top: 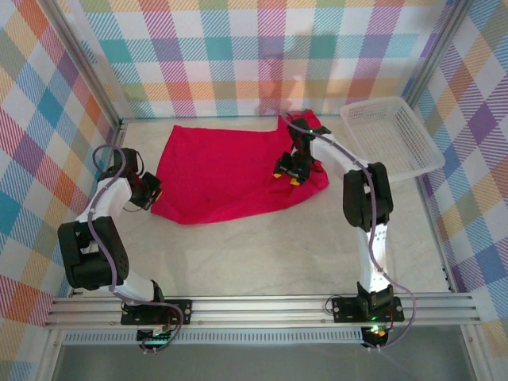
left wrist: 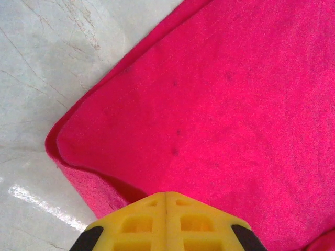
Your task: Fold the inside-out t-shirt
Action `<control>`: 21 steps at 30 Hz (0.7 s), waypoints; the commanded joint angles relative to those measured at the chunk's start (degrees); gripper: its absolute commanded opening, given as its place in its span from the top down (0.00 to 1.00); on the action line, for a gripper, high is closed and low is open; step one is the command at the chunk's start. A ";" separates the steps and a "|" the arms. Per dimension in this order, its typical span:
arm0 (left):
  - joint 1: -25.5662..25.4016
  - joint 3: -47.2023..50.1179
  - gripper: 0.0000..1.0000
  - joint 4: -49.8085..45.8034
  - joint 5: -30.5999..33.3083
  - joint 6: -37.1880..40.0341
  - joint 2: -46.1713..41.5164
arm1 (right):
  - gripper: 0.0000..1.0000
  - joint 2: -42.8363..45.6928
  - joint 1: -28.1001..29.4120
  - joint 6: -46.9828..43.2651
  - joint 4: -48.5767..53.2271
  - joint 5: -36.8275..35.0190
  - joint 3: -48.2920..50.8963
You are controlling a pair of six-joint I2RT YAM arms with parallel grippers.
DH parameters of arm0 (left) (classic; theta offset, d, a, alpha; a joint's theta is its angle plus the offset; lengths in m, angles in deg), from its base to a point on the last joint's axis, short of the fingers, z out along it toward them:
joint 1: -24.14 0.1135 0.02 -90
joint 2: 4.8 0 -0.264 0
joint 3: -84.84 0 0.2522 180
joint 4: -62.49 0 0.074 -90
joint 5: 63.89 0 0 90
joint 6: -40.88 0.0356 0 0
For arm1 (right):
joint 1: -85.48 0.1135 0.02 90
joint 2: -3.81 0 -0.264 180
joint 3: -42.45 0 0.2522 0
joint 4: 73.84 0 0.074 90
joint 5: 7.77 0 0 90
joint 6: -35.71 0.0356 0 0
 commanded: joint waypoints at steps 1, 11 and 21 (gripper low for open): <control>-0.43 0.70 1.00 -0.51 -0.29 1.06 -0.87 | 0.38 -0.99 -0.20 -1.64 4.44 -2.95 -3.16; -1.54 1.62 1.00 1.09 -1.22 0.01 0.01 | 0.32 -1.90 -0.24 -2.36 4.42 -3.88 -3.54; -1.67 1.73 1.00 -0.04 -0.98 0.46 -0.58 | 0.46 -4.61 -0.20 -2.12 5.21 -1.82 -7.34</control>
